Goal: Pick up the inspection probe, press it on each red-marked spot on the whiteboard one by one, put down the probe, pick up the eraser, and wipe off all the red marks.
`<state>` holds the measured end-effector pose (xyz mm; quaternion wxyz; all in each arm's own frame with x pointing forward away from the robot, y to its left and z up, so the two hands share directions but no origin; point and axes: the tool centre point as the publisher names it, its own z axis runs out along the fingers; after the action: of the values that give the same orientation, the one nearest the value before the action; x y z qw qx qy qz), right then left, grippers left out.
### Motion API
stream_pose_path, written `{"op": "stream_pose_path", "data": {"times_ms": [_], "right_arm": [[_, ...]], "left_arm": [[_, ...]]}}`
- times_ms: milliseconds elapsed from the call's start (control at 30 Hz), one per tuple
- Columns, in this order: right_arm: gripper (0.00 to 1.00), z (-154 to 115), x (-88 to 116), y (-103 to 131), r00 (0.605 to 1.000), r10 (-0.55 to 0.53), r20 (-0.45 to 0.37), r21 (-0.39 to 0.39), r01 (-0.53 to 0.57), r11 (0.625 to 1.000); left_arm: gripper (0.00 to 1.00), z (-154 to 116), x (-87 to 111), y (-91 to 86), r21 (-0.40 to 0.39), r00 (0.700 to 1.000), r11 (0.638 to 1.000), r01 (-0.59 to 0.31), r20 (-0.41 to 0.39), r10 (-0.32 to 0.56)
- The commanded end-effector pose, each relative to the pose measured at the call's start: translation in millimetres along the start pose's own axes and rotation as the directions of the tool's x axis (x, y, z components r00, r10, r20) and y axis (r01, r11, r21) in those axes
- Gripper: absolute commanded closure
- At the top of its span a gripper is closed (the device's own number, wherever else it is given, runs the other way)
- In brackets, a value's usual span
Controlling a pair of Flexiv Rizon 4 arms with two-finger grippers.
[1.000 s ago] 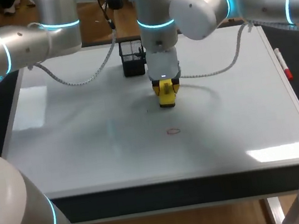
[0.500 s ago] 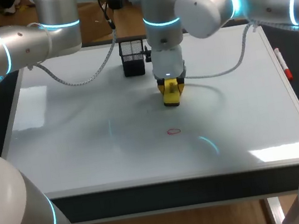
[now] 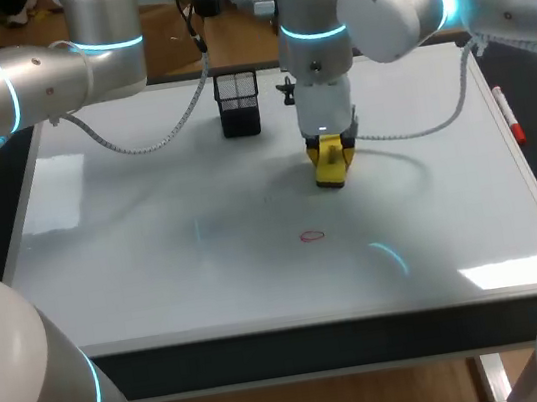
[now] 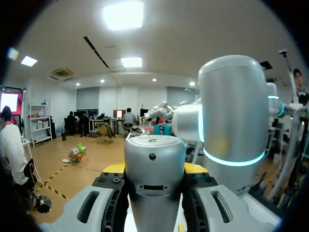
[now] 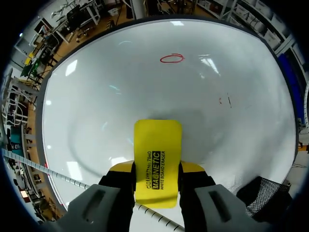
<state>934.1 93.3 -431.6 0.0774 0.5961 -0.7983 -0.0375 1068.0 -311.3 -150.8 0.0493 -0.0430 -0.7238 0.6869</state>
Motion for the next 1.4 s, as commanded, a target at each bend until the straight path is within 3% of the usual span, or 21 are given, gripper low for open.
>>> {"op": "stream_pose_path", "data": {"times_ms": [33,333,767,1400], "right_arm": [[1.0,9.2,11.5,-0.7,1.0,0.005,0.005,0.006,-0.005,1.0],[1.0,-9.0,32.4,-0.6,0.998,0.063,0.03,0.044,-0.064,0.997],[1.0,-38.9,109.9,0.7,0.964,0.257,0.073,0.073,-0.262,0.962],[1.0,-38.6,197.1,9.2,0.883,0.461,0.088,0.053,-0.466,0.883]], "left_arm": [[1.0,-0.4,-0.2,-1.8,-0.002,1.0,1.0,0.001,-0.001,-0.001],[1.0,-0.4,-0.2,-1.8,-0.002,1.0,1.0,0.001,-0.001,-0.001],[1.0,-0.4,-0.2,-1.8,-0.002,1.0,1.0,0.001,-0.001,-0.001],[1.0,-0.4,-0.2,-1.8,-0.002,1.0,1.0,0.001,-0.001,-0.001]]}}
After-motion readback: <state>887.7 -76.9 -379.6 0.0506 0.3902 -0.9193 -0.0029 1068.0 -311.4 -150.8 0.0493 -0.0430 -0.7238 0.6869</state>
